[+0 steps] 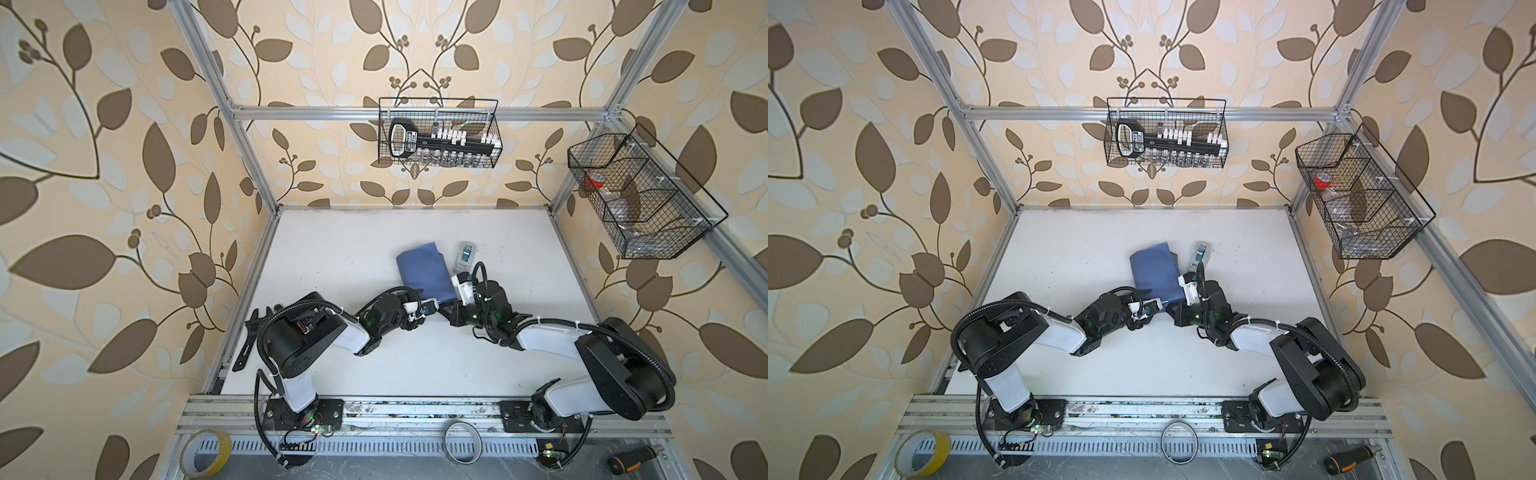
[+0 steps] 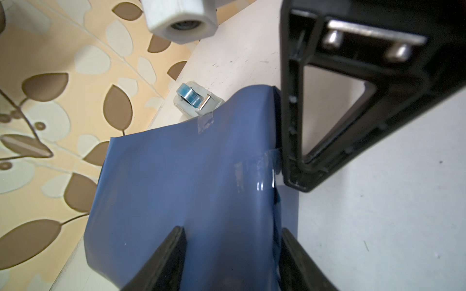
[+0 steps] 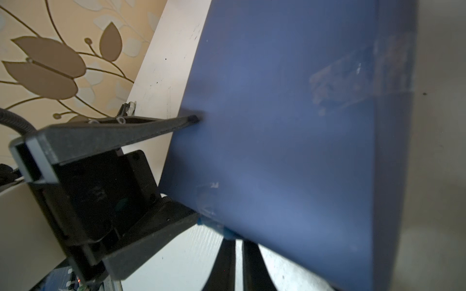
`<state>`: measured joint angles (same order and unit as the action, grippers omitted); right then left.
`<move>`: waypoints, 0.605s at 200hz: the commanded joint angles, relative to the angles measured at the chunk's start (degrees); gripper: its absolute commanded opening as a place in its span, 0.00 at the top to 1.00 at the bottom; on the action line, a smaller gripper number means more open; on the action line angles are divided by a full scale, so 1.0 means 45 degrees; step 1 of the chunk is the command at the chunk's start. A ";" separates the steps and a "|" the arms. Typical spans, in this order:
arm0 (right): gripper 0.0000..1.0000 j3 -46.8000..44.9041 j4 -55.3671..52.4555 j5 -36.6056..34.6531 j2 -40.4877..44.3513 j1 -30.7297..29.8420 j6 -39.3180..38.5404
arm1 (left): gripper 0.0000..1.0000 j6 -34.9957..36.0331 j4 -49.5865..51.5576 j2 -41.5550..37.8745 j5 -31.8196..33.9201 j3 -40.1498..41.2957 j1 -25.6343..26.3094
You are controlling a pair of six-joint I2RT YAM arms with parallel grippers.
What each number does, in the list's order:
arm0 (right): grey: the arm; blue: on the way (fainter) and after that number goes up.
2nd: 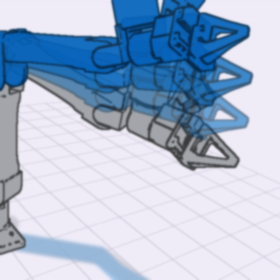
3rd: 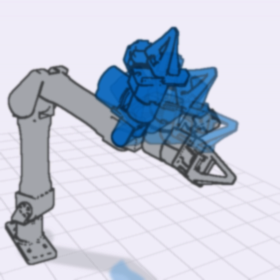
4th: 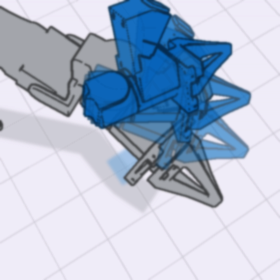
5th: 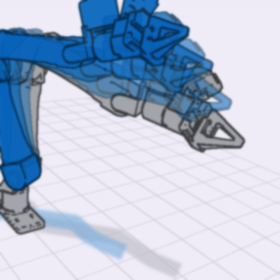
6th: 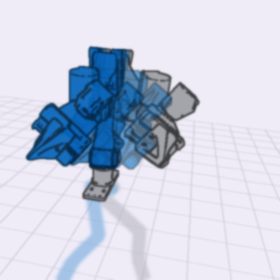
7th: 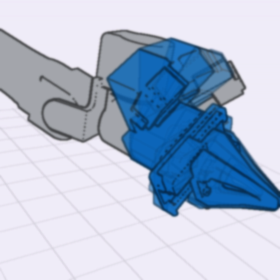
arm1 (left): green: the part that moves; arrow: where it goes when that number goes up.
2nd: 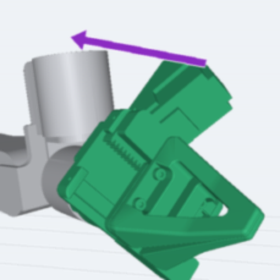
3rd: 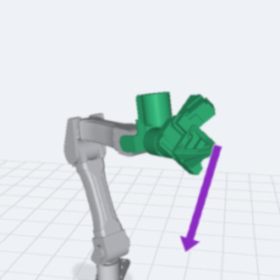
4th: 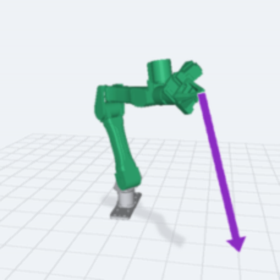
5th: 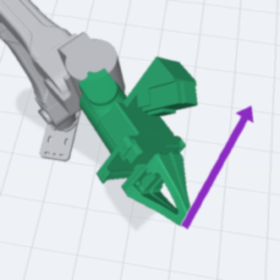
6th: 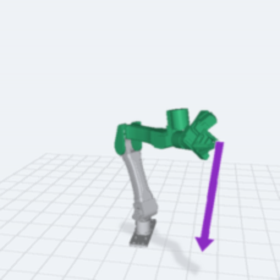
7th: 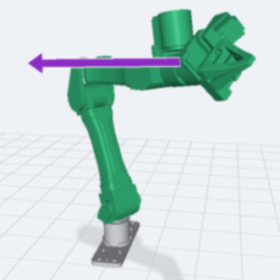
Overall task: Wrap a gift box in wrapping paper
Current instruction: Stick the wrapping paper to the gift box.
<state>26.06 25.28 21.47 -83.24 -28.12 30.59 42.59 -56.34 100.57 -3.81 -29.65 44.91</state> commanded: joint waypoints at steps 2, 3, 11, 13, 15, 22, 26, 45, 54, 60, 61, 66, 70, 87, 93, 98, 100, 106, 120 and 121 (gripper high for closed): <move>0.91 0.0397 0.0627 -0.0494 -0.0211 -0.0050 -0.0108 | 0.42 -0.0067 0.0761 0.0118 -0.0036 0.0298 -0.0058; 0.91 0.0398 0.0630 -0.0494 -0.0222 -0.0055 -0.0113 | 0.42 -0.0068 0.0761 0.0115 -0.0034 0.0289 -0.0067; 0.91 0.0386 0.0633 -0.0587 -0.0304 -0.0038 -0.0136 | 0.42 -0.0068 0.0762 0.0111 -0.0039 0.0287 -0.0057; 0.91 0.0381 0.0647 -0.0620 -0.0323 -0.0040 -0.0152 | 0.42 -0.0050 0.0766 0.0111 -0.0048 0.0297 -0.0057; 0.91 0.0380 0.0646 -0.0643 -0.0328 -0.0040 -0.0156 | 0.42 -0.0050 0.0763 0.0116 -0.0036 0.0294 -0.0057; 0.91 0.0355 0.0645 -0.0745 -0.0432 -0.0040 -0.0147 | 0.42 -0.0043 0.0766 0.0121 -0.0042 0.0300 -0.0052; 0.91 0.0342 0.0649 -0.0808 -0.0484 -0.0036 -0.0159 | 0.42 -0.0052 0.0771 0.0121 -0.0048 0.0292 -0.0057; 0.92 0.0271 0.0758 -0.1018 -0.0769 -0.0040 -0.0215 | 0.42 -0.0044 0.0791 0.0103 -0.0067 0.0281 -0.0059; 0.92 0.0245 0.0827 -0.1109 -0.0951 -0.0026 -0.0225 | 0.42 -0.0045 0.0810 0.0090 -0.0066 0.0274 -0.0057; 0.92 0.0220 0.0867 -0.1167 -0.1058 -0.0019 -0.0232 | 0.42 -0.0049 0.0807 0.0091 -0.0058 0.0275 -0.0056; 0.92 0.0212 0.0877 -0.1173 -0.1075 -0.0020 -0.0234 | 0.42 -0.0040 0.0804 0.0101 -0.0074 0.0278 -0.0056; 0.92 0.0194 0.0937 -0.1183 -0.1149 -0.0020 -0.0262 | 0.42 -0.0044 0.0807 0.0108 -0.0082 0.0280 -0.0057; 0.92 0.0168 0.0975 -0.1245 -0.1216 -0.0021 -0.0270 | 0.42 -0.0050 0.0806 0.0094 -0.0088 0.0275 -0.0067; 0.92 0.0079 0.1072 -0.1394 -0.1436 0.0028 -0.0351 | 0.41 -0.0048 0.0815 0.0084 -0.0103 0.0280 -0.0057; 0.92 0.0052 0.1082 -0.1408 -0.1462 0.0053 -0.0391 | 0.41 -0.0064 0.0788 0.0058 -0.0110 0.0275 -0.0057; 0.92 0.0006 0.1099 -0.1392 -0.1466 0.0094 -0.0386 | 0.41 -0.0084 0.0787 0.0023 -0.0141 0.0280 -0.0057; 0.92 -0.0031 0.1101 -0.1393 -0.1439 0.0110 -0.0390 | 0.41 -0.0088 0.0792 0.0001 -0.0147 0.0280 -0.0057; 0.92 -0.0111 0.1082 -0.1345 -0.1342 0.0173 -0.0410 | 0.40 -0.0103 0.0810 -0.0043 -0.0174 0.0260 -0.0057; 0.91 -0.0344 0.0898 -0.1180 -0.0917 0.0391 -0.0445 | 0.37 -0.0199 0.0922 -0.0240 -0.0229 0.0204 -0.0057; 0.91 -0.0353 0.0882 -0.1170 -0.0877 0.0400 -0.0457 | 0.37 -0.0193 0.0939 -0.0269 -0.0238 0.0203 -0.0057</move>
<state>26.06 28.53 17.12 -89.01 -27.62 30.04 42.52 -56.21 100.55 -3.95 -29.65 44.91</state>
